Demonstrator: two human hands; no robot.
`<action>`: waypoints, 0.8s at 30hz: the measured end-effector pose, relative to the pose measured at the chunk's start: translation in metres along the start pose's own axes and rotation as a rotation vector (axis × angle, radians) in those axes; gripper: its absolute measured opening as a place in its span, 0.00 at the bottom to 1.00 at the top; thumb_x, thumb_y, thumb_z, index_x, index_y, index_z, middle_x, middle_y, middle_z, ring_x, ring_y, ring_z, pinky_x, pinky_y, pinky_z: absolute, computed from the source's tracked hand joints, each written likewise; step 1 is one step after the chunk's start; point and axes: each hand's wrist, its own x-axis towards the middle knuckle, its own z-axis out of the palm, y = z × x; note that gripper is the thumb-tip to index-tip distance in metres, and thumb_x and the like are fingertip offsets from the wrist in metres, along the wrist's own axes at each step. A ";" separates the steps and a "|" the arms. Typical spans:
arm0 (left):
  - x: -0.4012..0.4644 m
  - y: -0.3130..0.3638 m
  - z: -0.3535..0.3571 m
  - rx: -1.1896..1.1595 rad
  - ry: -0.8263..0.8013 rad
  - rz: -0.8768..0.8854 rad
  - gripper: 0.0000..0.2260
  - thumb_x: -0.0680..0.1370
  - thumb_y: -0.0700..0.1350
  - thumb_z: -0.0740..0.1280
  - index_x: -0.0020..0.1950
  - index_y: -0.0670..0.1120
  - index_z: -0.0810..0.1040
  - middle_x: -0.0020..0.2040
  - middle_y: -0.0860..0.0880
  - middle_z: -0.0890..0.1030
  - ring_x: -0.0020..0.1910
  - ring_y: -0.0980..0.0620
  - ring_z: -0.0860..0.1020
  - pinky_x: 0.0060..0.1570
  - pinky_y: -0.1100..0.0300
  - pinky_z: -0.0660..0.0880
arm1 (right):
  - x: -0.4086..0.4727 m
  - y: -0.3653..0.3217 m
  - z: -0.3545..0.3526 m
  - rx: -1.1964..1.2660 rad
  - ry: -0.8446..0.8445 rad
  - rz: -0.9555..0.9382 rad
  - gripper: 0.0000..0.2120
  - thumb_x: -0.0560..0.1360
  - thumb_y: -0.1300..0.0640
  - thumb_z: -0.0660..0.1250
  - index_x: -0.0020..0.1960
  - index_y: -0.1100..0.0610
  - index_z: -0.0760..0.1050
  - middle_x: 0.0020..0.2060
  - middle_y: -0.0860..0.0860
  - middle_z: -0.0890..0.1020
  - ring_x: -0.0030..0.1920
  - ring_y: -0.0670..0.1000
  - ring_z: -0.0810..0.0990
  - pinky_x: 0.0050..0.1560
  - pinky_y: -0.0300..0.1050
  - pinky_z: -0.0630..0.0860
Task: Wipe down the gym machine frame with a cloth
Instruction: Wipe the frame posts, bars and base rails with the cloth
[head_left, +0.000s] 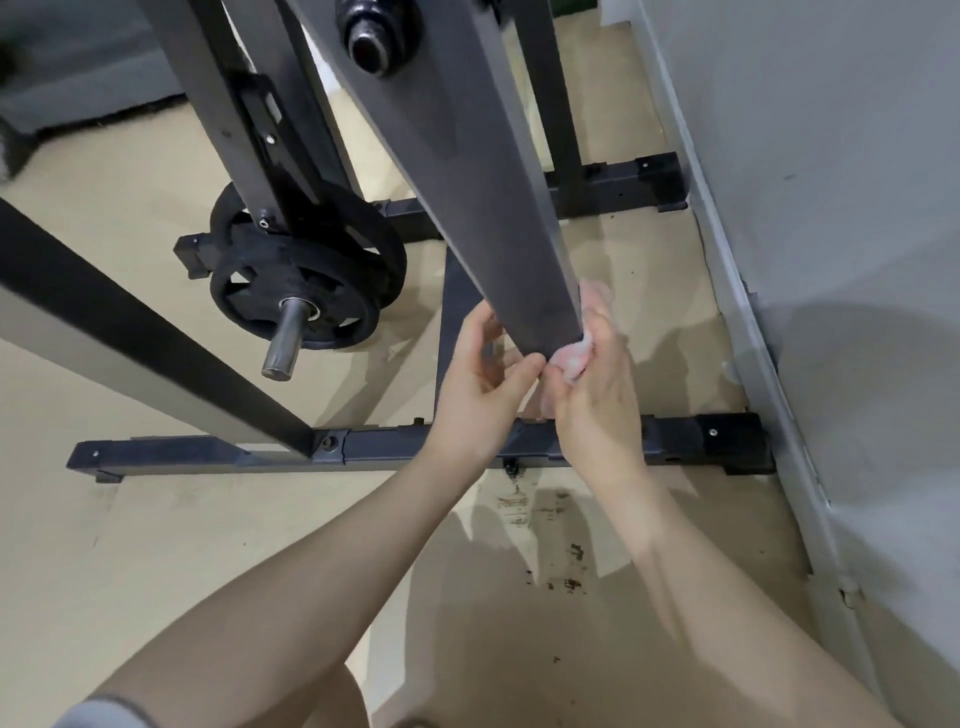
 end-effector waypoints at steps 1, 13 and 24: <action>0.000 -0.002 0.001 0.010 0.016 0.006 0.20 0.77 0.29 0.61 0.68 0.40 0.66 0.59 0.47 0.75 0.53 0.62 0.77 0.51 0.66 0.74 | 0.005 -0.004 0.000 0.056 -0.017 -0.034 0.30 0.72 0.55 0.54 0.72 0.38 0.59 0.50 0.42 0.73 0.51 0.49 0.72 0.60 0.63 0.75; 0.003 -0.016 0.010 0.099 0.092 0.152 0.17 0.78 0.32 0.61 0.58 0.54 0.74 0.49 0.62 0.80 0.54 0.60 0.76 0.58 0.51 0.76 | -0.024 0.111 0.006 0.013 0.011 0.136 0.43 0.73 0.65 0.67 0.77 0.43 0.46 0.50 0.68 0.79 0.46 0.53 0.81 0.63 0.56 0.73; -0.001 -0.010 0.011 0.116 0.088 0.101 0.18 0.79 0.35 0.62 0.59 0.58 0.74 0.49 0.64 0.80 0.51 0.63 0.75 0.54 0.54 0.76 | -0.021 0.093 -0.011 -0.048 -0.041 0.261 0.13 0.82 0.48 0.55 0.65 0.36 0.66 0.34 0.62 0.80 0.35 0.55 0.79 0.58 0.48 0.73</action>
